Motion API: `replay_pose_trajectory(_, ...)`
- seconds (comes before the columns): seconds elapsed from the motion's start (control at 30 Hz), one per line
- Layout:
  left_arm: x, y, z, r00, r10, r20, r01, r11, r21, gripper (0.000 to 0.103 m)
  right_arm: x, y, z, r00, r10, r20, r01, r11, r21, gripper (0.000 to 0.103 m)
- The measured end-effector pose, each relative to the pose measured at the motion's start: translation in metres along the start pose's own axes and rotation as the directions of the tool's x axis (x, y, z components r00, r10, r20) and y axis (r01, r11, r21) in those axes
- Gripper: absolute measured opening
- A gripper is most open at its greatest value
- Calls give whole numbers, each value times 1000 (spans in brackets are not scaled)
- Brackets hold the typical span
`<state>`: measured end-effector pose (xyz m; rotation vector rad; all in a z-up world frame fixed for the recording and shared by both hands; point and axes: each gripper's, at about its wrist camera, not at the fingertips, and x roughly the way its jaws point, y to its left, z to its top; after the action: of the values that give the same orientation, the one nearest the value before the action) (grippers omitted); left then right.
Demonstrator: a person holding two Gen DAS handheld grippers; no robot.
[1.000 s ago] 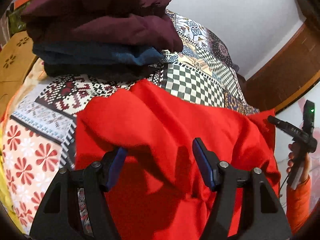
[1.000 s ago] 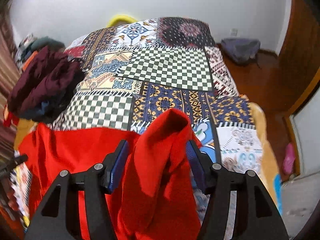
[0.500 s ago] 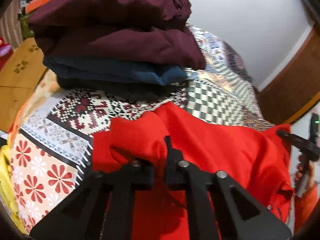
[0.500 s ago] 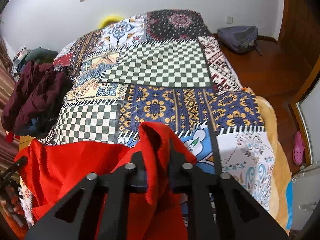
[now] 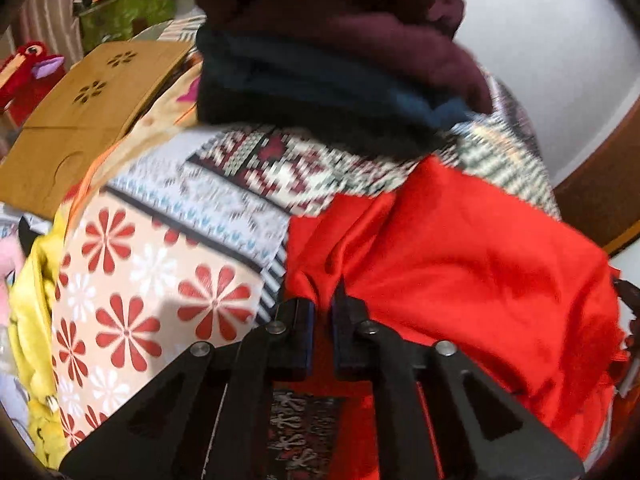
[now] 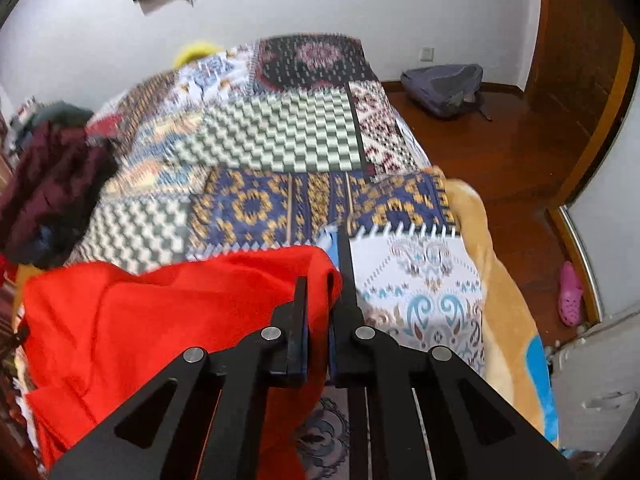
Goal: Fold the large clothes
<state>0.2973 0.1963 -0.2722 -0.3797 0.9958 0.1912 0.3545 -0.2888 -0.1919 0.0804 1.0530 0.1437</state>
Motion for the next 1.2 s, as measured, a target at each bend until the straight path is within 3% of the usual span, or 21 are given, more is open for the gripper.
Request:
replay_pose_trajectory(0.17, -7, -15, -8, 995, 91, 30, -93, 992, 84, 24, -7, -1, -1, 999, -40, 17, 40, 999, -3, 9)
replay_pose_trajectory(0.3, -28, -16, -9, 983, 164, 82, -174, 974, 142, 54, -21, -8, -1, 999, -45, 12, 45, 998, 39, 14)
replay_pose_trajectory(0.47, -49, -10, -6, 988, 136, 78, -147, 976, 160, 55, -52, -13, -2, 998, -35, 48, 32, 998, 59, 14)
replay_pose_trajectory(0.6, -74, -25, 0, 972, 169, 163, -201, 959, 202, 56, -81, 3, 2, 995, -2, 104, 2, 1000, -1, 14)
replay_pose_trajectory(0.67, -87, -35, 7, 972, 134, 193, -173, 964, 202, 56, -94, 20, 6, 991, 44, 126, -37, 998, -51, 16)
replay_pose_trajectory(0.73, -90, -46, 13, 975, 96, 202, -139, 968, 211, 59, -99, 37, 6, 988, 87, 124, -75, 992, -99, 25)
replay_pose_trajectory(0.8, -90, -65, 17, 981, 40, 190, -86, 967, 240, 60, -100, 51, 5, 984, 131, 123, -115, 985, -132, 46)
replay_pose_trajectory(0.83, -88, -73, 19, 984, 17, 179, -64, 964, 257, 60, -99, 59, 3, 981, 150, 123, -131, 981, -145, 49)
replay_pose_trajectory(0.93, -76, -108, 17, 990, -73, 123, 30, 947, 320, 60, -79, 86, -2, 977, 208, 49, -196, 964, -178, 51)
replay_pose_trajectory(1.03, -56, -141, 9, 987, -162, 17, 146, 926, 349, 61, -57, 101, -12, 969, 243, -52, -249, 948, -198, 51)
replay_pose_trajectory(1.2, -18, -171, -25, 990, -113, -89, 141, 879, 456, 61, -24, 103, -47, 962, 183, -205, -232, 939, -253, 51)
